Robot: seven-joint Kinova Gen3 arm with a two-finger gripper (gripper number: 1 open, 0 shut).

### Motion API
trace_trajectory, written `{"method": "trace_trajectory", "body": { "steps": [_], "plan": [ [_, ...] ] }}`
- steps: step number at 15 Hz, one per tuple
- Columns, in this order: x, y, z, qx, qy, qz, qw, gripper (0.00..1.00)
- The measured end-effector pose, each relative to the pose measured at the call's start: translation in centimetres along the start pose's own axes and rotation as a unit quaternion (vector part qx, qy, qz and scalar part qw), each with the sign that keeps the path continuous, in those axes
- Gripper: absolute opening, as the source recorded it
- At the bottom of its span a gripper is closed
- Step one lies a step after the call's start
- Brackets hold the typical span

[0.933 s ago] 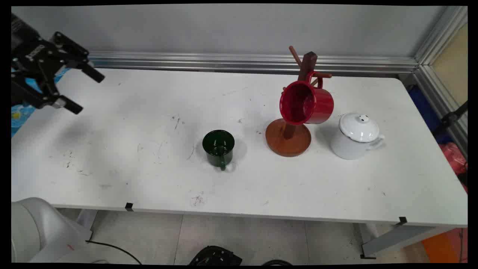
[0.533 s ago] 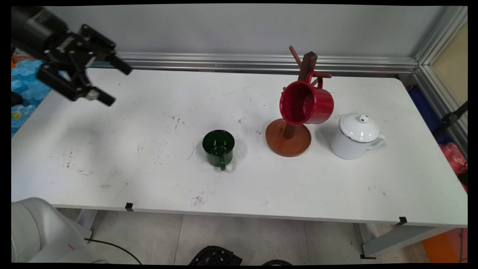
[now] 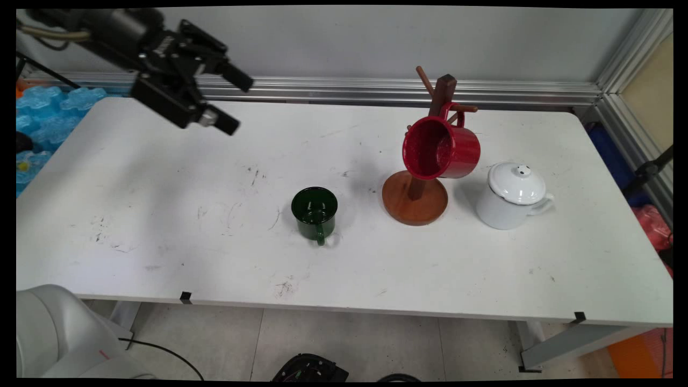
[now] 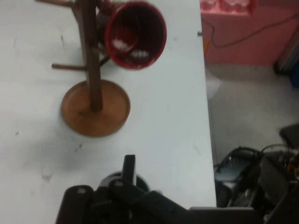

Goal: Pick up the red mug from the rack

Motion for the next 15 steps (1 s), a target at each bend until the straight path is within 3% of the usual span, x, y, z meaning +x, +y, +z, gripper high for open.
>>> {"method": "trace_trajectory", "body": {
  "steps": [6,15],
  "plan": [
    [3.2,1.2,4.9,-0.012,0.022,-0.037,0.999,1.0],
    [7.0,2.4,12.8,-0.017,0.03,-0.095,0.9948,1.0]
  ]
}}
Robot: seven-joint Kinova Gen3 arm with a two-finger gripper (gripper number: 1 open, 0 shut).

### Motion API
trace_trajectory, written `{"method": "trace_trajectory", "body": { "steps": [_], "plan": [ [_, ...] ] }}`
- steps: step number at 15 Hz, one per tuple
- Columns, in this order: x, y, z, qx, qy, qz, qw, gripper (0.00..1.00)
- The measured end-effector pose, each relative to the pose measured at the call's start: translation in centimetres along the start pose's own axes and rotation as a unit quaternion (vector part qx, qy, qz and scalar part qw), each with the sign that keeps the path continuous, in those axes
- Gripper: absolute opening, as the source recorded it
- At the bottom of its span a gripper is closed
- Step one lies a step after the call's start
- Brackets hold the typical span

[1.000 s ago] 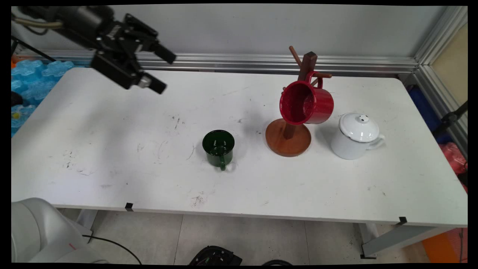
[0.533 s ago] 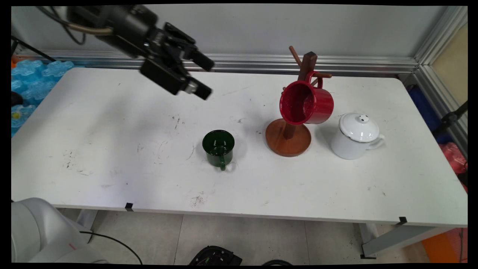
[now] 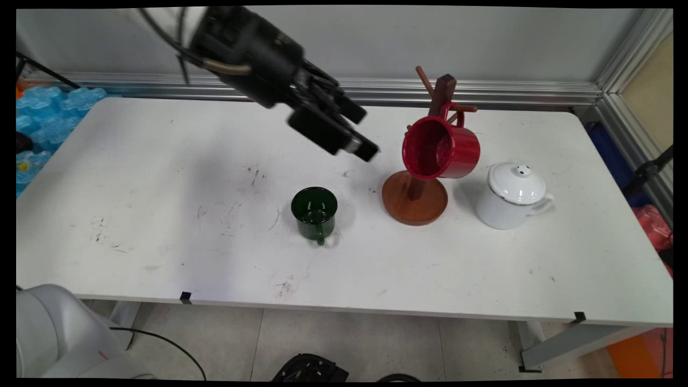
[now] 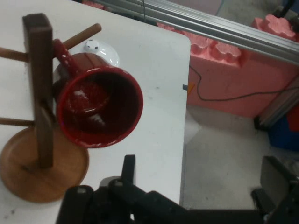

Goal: Pick up the red mug from the rack

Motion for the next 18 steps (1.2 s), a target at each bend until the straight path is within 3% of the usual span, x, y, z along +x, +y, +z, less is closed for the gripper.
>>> {"method": "trace_trajectory", "body": {
  "steps": [10,18],
  "plan": [
    [2.4,0.8,7.4,0.015,-0.012,-0.057,0.9982,1.0],
    [3.9,1.3,11.5,0.034,-0.021,-0.084,0.9957,1.0]
  ]
}}
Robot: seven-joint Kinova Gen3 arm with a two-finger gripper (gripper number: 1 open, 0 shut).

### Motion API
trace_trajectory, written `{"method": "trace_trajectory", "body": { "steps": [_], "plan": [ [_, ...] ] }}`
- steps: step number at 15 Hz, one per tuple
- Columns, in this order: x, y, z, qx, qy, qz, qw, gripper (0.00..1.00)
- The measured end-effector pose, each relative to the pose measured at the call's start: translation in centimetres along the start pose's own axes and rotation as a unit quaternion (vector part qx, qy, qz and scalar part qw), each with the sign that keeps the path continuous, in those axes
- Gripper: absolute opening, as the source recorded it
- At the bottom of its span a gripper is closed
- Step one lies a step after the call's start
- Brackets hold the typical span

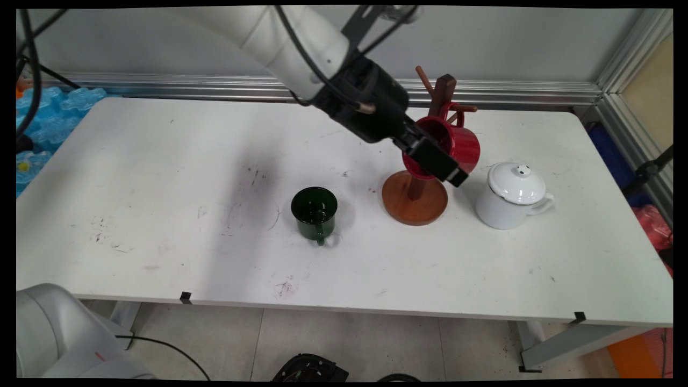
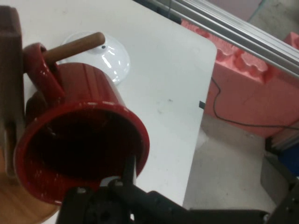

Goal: Pick up the red mug from the rack

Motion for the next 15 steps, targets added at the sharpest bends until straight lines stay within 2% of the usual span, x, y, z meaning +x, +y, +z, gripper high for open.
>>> {"method": "trace_trajectory", "body": {
  "steps": [7,15],
  "plan": [
    [1.1,0.5,2.7,0.036,-0.007,-0.034,0.9988,1.0],
    [1.7,1.2,4.6,0.059,-0.004,-0.067,0.996,1.0]
  ]
}}
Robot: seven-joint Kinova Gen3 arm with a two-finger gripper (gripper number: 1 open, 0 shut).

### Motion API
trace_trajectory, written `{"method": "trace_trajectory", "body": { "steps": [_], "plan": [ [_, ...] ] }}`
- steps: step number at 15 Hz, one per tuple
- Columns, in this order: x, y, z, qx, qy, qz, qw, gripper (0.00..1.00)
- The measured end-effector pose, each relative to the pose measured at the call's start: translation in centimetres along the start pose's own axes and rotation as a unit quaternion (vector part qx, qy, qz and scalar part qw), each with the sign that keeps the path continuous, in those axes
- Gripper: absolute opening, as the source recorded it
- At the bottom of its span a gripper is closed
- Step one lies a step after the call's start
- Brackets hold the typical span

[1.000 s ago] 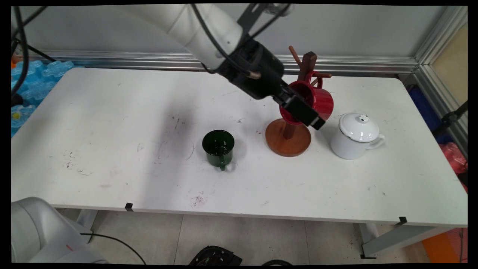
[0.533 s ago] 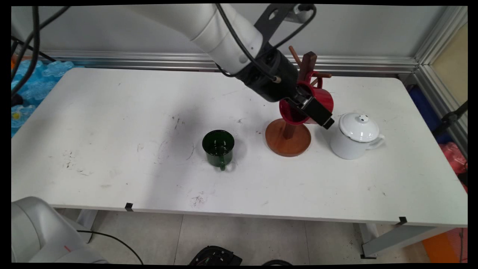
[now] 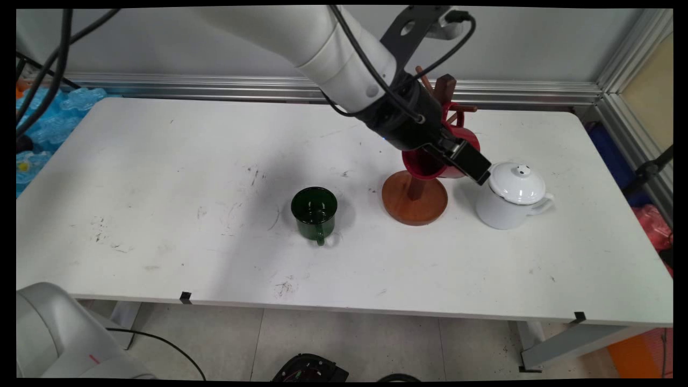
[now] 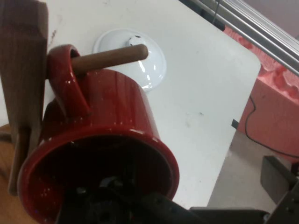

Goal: Pick up the red mug from the rack, then place the picked object on the table

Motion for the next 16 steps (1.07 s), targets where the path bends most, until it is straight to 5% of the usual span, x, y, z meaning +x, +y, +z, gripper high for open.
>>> {"method": "trace_trajectory", "body": {
  "steps": [7,8,16],
  "plan": [
    [0.3,0.6,1.1,0.014,0.005,-0.016,0.9998,1.0],
    [0.3,0.6,1.2,0.017,0.005,-0.017,0.9997,0.0],
    [0.0,0.3,1.3,0.044,0.003,-0.016,0.9989,0.0]
  ]
}}
